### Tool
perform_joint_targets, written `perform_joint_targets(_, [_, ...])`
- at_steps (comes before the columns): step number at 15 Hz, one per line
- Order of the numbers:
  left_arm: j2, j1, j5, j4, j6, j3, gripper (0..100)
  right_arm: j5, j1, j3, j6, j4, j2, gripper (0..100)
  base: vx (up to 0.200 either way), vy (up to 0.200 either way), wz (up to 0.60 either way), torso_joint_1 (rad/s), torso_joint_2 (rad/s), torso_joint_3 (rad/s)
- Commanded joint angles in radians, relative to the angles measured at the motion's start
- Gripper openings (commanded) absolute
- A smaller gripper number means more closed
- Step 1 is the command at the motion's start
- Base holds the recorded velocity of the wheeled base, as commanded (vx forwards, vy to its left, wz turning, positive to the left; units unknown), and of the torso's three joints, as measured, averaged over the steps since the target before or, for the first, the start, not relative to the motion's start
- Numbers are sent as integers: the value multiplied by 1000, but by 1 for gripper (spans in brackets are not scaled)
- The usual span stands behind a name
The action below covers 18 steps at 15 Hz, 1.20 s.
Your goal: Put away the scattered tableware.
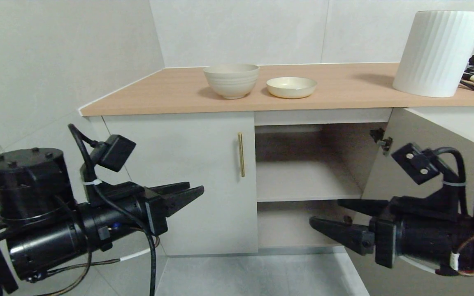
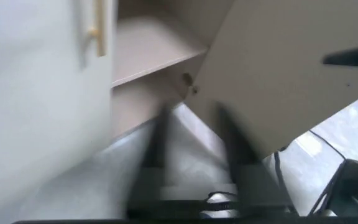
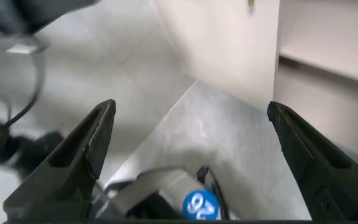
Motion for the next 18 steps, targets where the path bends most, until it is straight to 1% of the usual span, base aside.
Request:
perform_joint_targets(1, [-82, 41, 1, 10, -1, -16, 100, -3, -8, -105, -2, 3, 152, 100, 0, 0, 0, 0, 0, 0])
perform_joint_targets(3, [-86, 64, -1, 7, -1, -21, 100, -49, -10, -133, -2, 6, 203, 100, 0, 0, 0, 0, 0, 0])
perform_joint_targets(5, [-96, 78, -1, 3, -3, -21, 100, -84, -13, -133, -2, 6, 218, 100, 0, 0, 0, 0, 0, 0])
perform_joint_targets(10, [-126, 98, 4, 7, -3, -18, 100, -87, -19, -137, -1, 40, 172, 100, 0, 0, 0, 0, 0, 0])
perform_joint_targets(18, [-119, 105, 4, 9, 0, -23, 100, -79, -16, -133, 1, 42, 171, 100, 200, 0, 0, 2, 4, 4])
